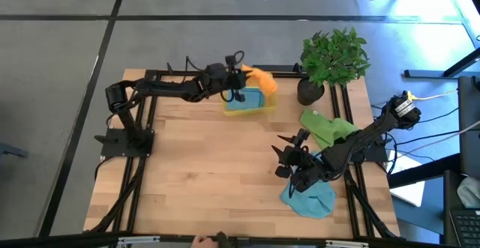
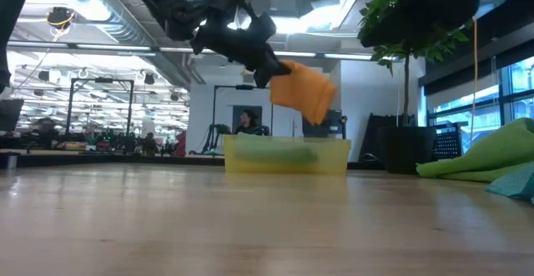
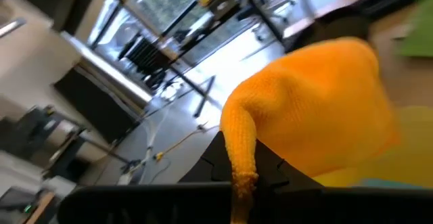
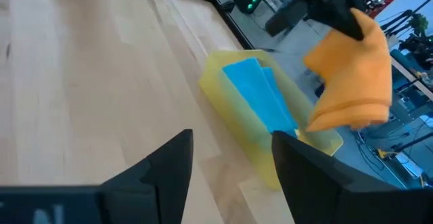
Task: Fold microfiber towels
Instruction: Stack the folded orange microfiber towel on top of the orange microfiber towel in the bin
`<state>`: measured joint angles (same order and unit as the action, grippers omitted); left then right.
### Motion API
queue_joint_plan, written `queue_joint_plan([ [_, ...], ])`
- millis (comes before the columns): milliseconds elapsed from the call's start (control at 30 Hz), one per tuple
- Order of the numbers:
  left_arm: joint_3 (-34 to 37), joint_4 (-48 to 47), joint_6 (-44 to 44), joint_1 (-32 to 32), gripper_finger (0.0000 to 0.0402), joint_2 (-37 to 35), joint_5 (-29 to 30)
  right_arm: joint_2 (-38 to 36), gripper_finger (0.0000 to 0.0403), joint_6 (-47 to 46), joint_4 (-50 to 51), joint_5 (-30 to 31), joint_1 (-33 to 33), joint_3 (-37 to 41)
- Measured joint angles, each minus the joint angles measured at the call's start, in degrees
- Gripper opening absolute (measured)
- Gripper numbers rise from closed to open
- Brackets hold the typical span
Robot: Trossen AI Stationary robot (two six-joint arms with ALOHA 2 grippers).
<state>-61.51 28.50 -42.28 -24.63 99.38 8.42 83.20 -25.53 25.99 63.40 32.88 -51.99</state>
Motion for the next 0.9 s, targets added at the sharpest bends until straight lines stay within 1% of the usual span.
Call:
queue_joint_plan([
  [133, -1.52, 0.00, 0.44, -1.83, 0.0000, 1.67, -0.18, 0.00, 0.0203, 0.36, -0.25, 0.02, -0.73, 0.00],
  [200, -1.65, 0.30, -1.28, -2.33, 0.0000, 2.81, -0.46, 0.00, 0.0203, 0.50, -0.39, 0.02, -1.12, 0.00],
  [333, -1.65, 0.92, -6.17, -2.86, 0.0000, 5.39, -0.38, 0.00, 0.0203, 0.56, -0.53, 0.02, -1.79, 0.00],
  [400, -1.63, 0.94, -8.46, -2.58, 0.0000, 6.33, 1.11, 0.00, 0.0203, 0.54, -0.53, 0.02, -1.96, 0.00],
  [533, -1.63, 0.95, -17.47, -0.82, 0.0000, 8.01, 3.99, 0.00, 0.0203, 0.54, -0.57, 0.02, -1.96, 0.00],
  [600, -1.63, 1.94, -20.42, 0.13, 0.0000, 8.77, 5.32, 0.00, 0.0203, 0.54, -0.67, 0.02, -1.96, 0.00],
  [700, -1.63, 6.43, -21.12, 0.79, 0.0000, 9.17, 7.58, 0.00, 0.0203, 0.60, -1.10, 0.02, -1.96, 0.00],
  [800, -1.65, 9.70, -21.17, 1.10, 0.0000, 9.11, 7.13, 0.00, 0.0203, 0.56, -1.15, 0.02, -1.96, 0.00],
  [900, -1.65, 9.84, -22.53, 1.51, 0.0000, 9.11, 6.37, 0.00, 0.0203, 0.56, -1.15, 0.02, -1.96, 0.00],
])
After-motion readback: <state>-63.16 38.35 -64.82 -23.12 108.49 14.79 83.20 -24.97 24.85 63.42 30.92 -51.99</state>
